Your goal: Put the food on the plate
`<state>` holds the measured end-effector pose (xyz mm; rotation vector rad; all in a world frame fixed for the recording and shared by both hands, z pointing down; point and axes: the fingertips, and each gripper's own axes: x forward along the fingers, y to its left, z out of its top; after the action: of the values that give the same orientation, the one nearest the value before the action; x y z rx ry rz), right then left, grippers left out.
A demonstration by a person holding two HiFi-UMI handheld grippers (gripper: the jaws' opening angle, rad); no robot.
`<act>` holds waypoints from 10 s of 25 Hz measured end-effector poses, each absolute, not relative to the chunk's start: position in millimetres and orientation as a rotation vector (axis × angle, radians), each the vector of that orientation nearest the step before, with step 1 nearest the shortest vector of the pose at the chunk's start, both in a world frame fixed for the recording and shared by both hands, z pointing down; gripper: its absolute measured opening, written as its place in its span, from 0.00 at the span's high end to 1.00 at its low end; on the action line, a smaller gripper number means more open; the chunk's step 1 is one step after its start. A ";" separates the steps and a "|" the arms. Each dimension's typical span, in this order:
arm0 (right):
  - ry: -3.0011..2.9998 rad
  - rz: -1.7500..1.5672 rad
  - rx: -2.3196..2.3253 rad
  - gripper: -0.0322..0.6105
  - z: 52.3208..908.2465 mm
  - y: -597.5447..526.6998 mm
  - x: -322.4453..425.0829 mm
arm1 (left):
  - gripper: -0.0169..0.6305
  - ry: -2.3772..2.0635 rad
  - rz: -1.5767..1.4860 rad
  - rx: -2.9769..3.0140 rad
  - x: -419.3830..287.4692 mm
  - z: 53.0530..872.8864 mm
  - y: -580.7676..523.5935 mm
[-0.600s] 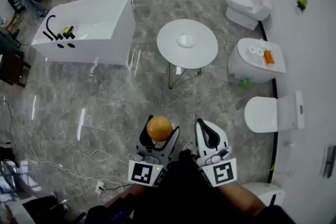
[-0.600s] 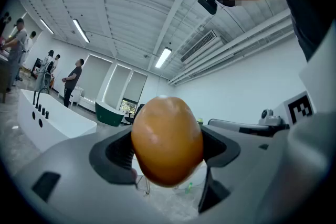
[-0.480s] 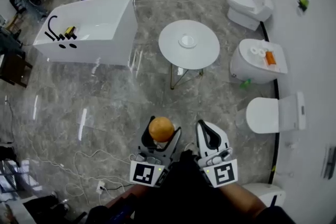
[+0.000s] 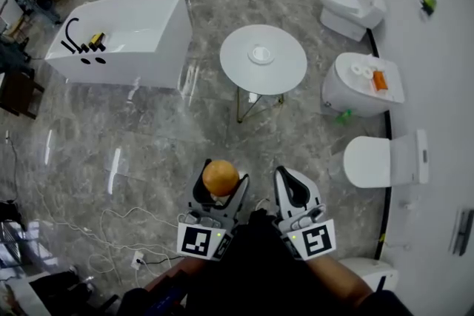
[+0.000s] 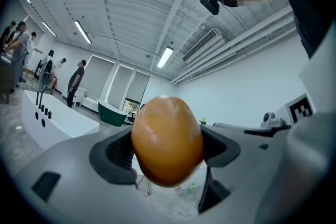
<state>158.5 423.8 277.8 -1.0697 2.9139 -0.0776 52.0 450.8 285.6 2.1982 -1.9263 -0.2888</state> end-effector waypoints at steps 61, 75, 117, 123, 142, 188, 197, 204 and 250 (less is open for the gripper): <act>2.996 -0.216 -1.259 0.94 343.7 140.5 178.5 | 0.43 -1.890 -0.229 2.092 13.8 343.1 160.1; 2.937 -0.081 -1.409 0.94 320.2 39.3 99.8 | 0.43 -1.816 -0.316 2.044 -70.3 353.8 64.3; 2.987 -0.110 -1.041 0.94 309.3 -86.8 90.5 | 0.43 -1.834 -0.156 2.021 -23.6 373.1 -55.1; 2.988 -0.131 -0.997 0.94 313.3 -114.7 110.7 | 0.43 -1.918 -0.087 2.009 -18.8 379.2 -59.4; 3.078 -0.090 -0.937 0.94 341.3 -116.9 60.0 | 0.43 -1.764 0.026 1.932 -25.6 478.1 -86.3; 3.127 -0.089 -1.171 0.94 385.9 -157.0 64.9 | 0.43 -1.386 0.449 2.050 10.5 648.0 -155.3; 3.132 -0.146 -1.162 0.94 392.1 -158.5 62.1 | 0.43 -1.363 0.474 2.065 8.3 664.2 -165.2; 3.144 -0.145 -1.150 0.94 396.7 -165.7 56.4 | 0.43 -1.327 0.518 2.057 7.0 682.1 -173.0; 3.239 -0.265 -1.180 0.94 435.3 -156.2 90.9 | 0.43 -1.249 0.785 1.957 22.3 762.9 -181.2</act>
<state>90.9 -156.2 435.3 -1.1798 3.2389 -0.2650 22.3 -181.2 762.9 1.9574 -1.2493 0.7846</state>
